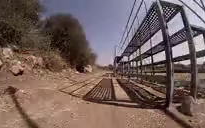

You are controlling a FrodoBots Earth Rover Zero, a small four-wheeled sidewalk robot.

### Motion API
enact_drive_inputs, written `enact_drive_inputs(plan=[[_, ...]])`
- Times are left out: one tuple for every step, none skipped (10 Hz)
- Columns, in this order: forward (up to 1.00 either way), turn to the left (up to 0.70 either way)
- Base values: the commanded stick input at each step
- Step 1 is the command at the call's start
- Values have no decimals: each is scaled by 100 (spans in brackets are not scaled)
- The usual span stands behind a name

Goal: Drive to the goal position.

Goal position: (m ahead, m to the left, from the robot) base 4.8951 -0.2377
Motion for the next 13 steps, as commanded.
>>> enact_drive_inputs(plan=[[100, 0], [100, 0], [100, 0], [100, 0], [100, 0], [100, 0], [100, 0], [100, 0], [100, 0], [100, 0], [100, 0], [100, 0], [100, 0]])
